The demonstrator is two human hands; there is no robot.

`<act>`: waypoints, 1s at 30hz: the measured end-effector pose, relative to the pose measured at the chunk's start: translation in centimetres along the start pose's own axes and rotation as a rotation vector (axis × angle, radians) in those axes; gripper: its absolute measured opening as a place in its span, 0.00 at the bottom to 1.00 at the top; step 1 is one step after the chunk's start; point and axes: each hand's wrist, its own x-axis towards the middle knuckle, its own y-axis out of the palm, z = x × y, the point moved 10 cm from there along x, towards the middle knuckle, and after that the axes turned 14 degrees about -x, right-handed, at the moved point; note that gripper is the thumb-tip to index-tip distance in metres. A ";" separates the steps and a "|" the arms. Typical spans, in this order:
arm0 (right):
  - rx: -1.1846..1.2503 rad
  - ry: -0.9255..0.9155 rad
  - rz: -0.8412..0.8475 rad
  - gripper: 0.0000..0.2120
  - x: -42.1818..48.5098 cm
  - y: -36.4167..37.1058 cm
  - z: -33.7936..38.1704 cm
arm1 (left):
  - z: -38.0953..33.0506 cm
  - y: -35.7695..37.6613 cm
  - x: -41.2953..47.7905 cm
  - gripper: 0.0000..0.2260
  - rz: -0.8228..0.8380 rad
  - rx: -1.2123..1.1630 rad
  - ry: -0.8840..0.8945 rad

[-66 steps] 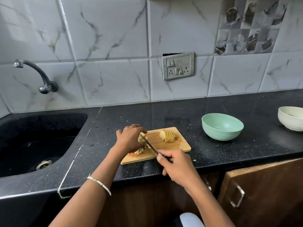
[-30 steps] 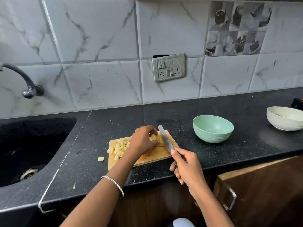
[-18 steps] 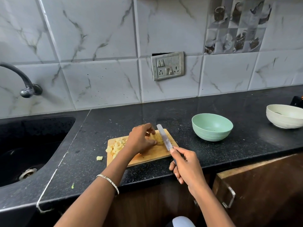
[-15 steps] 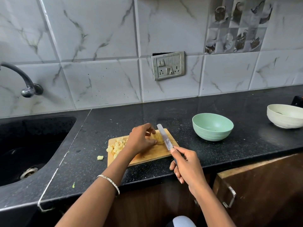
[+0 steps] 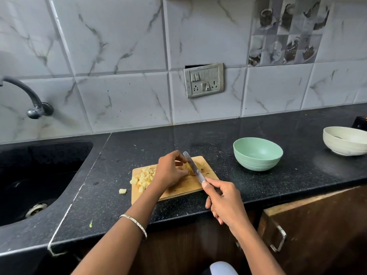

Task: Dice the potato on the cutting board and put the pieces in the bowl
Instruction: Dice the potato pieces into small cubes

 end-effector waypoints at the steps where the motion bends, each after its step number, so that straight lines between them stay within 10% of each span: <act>1: -0.006 0.003 -0.005 0.16 0.0 0.0 0.0 | 0.1 -0.1 0.0 0.12 -0.004 -0.009 -0.006; 30: -0.563 -0.053 -0.039 0.14 0.2 1.1 1.9 | 1.3 -1.1 -0.1 0.29 0.106 0.251 -0.169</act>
